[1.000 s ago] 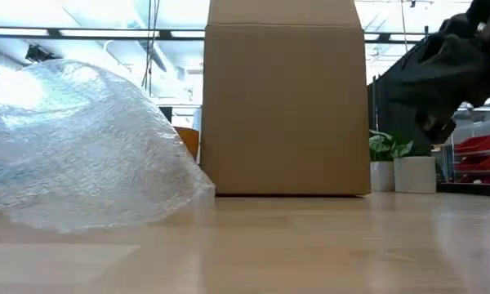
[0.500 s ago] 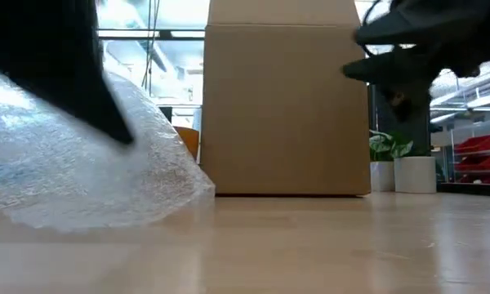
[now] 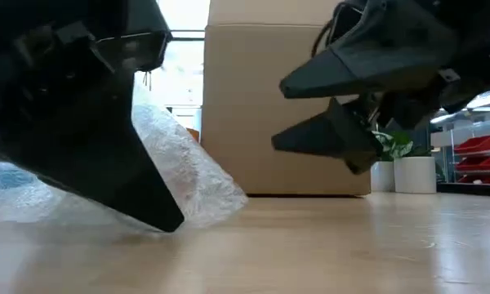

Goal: Wrap mug
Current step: Wrap the orange mug using the transparent bubble wrap

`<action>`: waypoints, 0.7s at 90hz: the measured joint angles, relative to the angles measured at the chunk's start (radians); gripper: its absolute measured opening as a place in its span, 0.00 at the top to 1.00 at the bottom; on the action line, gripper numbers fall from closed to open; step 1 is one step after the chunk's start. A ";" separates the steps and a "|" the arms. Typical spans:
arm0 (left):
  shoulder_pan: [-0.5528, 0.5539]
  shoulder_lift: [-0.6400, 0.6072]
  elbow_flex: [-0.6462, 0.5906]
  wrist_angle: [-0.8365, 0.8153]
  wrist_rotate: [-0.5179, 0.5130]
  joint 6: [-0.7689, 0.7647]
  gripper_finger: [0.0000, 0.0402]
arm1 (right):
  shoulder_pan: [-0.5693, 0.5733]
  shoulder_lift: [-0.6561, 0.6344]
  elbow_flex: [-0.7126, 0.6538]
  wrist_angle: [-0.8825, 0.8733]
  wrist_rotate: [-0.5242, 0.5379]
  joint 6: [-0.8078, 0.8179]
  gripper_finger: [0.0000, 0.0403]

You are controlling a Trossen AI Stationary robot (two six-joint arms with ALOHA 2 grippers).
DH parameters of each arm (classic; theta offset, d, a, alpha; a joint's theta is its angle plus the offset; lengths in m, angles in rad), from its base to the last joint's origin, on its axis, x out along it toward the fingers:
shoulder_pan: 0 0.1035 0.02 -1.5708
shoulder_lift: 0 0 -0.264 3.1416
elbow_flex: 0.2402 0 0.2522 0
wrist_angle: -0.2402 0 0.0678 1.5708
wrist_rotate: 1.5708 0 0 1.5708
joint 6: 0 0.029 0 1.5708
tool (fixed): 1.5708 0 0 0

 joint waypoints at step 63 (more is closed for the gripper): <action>0.009 -0.163 0.364 -0.209 -0.184 0.563 1.00 | 0.208 -0.002 0.388 -0.552 0.669 -0.633 0.51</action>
